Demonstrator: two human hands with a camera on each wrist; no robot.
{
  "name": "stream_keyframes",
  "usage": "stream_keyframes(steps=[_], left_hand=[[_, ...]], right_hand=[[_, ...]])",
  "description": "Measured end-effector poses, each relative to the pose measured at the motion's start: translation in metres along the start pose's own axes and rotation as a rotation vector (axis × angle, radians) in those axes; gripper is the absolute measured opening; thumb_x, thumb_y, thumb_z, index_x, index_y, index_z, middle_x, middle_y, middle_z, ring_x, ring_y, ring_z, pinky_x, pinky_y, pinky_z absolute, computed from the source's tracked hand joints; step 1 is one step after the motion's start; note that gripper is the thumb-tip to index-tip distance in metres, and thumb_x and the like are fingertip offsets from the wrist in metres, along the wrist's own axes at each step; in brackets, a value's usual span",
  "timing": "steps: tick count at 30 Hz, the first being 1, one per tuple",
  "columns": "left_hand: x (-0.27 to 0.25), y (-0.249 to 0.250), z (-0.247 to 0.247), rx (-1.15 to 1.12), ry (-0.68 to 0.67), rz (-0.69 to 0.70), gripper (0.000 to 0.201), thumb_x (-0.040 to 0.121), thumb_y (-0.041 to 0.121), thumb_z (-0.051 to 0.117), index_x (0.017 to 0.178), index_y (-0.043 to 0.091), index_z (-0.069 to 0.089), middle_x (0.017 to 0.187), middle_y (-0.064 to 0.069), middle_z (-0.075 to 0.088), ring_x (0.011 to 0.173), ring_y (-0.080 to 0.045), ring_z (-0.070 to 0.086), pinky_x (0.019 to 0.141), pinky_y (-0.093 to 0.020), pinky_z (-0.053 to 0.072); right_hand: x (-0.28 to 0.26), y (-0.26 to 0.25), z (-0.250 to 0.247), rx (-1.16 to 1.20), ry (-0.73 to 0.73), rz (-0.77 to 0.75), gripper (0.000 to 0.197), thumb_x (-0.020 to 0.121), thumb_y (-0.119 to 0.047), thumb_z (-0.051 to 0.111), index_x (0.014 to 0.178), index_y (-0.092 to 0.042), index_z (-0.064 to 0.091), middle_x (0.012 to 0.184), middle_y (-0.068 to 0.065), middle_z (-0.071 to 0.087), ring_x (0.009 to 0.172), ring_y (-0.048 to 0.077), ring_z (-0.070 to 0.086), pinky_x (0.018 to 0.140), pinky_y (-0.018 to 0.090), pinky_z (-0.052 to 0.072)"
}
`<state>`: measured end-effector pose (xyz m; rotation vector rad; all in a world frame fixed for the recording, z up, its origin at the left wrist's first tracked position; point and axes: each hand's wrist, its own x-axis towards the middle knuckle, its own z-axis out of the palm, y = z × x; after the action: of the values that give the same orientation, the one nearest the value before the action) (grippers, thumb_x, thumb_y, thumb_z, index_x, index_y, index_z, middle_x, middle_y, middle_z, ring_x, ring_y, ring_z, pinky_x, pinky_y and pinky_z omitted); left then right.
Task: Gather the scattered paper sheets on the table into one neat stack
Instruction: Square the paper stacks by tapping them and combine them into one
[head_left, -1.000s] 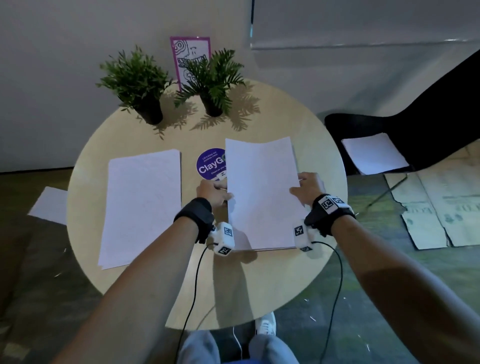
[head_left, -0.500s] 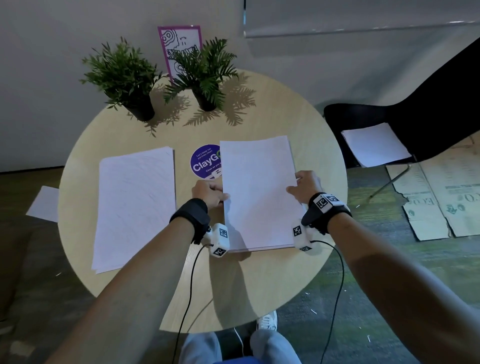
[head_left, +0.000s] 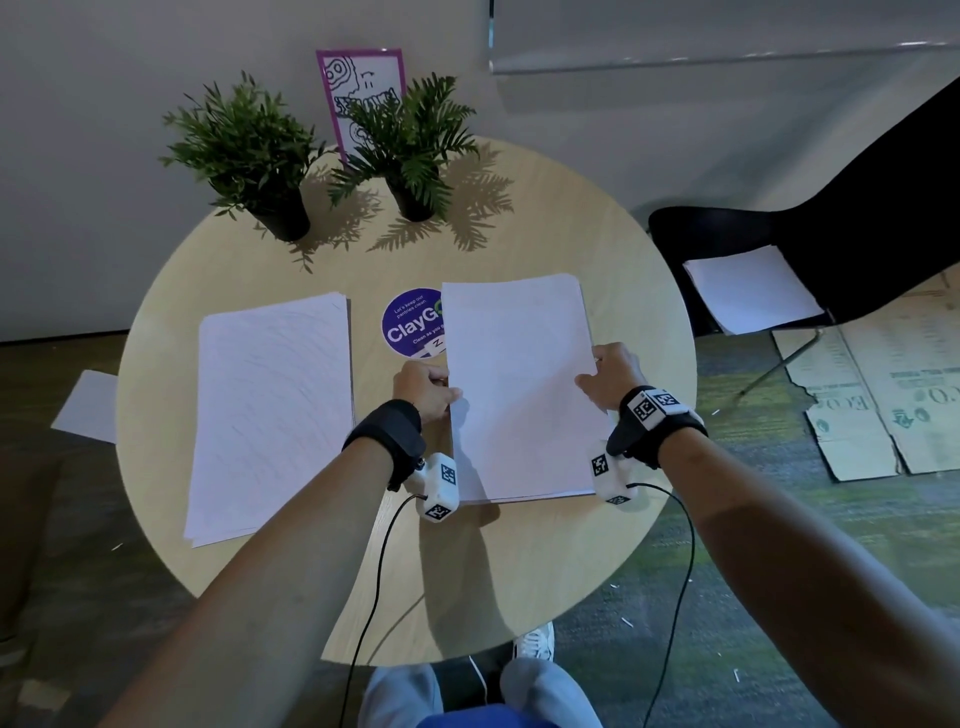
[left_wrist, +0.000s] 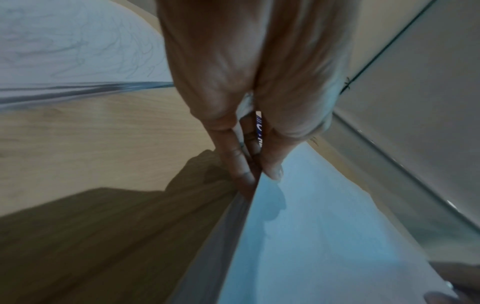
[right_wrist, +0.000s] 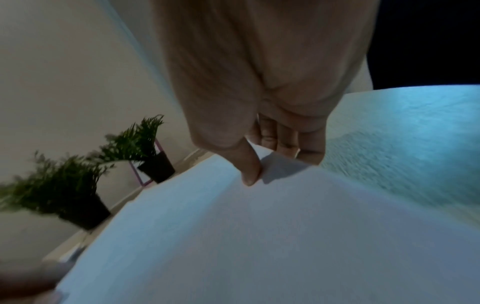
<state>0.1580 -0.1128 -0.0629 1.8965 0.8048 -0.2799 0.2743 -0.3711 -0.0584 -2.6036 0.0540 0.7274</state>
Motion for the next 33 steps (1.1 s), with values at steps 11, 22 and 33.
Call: stream_keyframes(steps=[11, 22, 33], left_hand=[[-0.016, 0.003, -0.008, 0.245, 0.049, 0.099, 0.029, 0.077, 0.035, 0.079, 0.081, 0.009, 0.068, 0.081, -0.007, 0.068, 0.08, -0.026, 0.062, 0.07, -0.027, 0.05], [-0.044, -0.06, -0.148, 0.142, 0.261, -0.167, 0.046, 0.087, 0.036, 0.068, 0.122, 0.007, 0.062, 0.124, -0.008, 0.063, 0.117, -0.025, 0.057, 0.087, -0.025, 0.042], [-0.046, -0.146, -0.229, 0.119, 0.395, -0.441, 0.074, 0.082, 0.032, 0.074, 0.137, 0.003, 0.036, 0.141, -0.018, 0.038, 0.13, -0.037, 0.041, 0.1, -0.044, 0.044]], right_hand=[[-0.031, -0.019, 0.001, -0.22, 0.185, -0.044, 0.033, 0.088, -0.026, 0.066, 0.114, -0.007, 0.059, 0.12, 0.011, 0.058, 0.099, 0.033, 0.062, 0.083, 0.042, 0.054], [-0.108, -0.159, 0.092, 0.098, 0.019, -0.292, 0.034, 0.09, -0.034, 0.066, 0.116, -0.012, 0.065, 0.117, 0.005, 0.065, 0.116, 0.024, 0.056, 0.088, 0.03, 0.044], [-0.159, -0.251, 0.195, -0.002, -0.107, -0.031, 0.057, 0.089, -0.051, 0.059, 0.133, -0.016, 0.048, 0.131, 0.008, 0.057, 0.115, 0.032, 0.06, 0.097, 0.04, 0.046]])
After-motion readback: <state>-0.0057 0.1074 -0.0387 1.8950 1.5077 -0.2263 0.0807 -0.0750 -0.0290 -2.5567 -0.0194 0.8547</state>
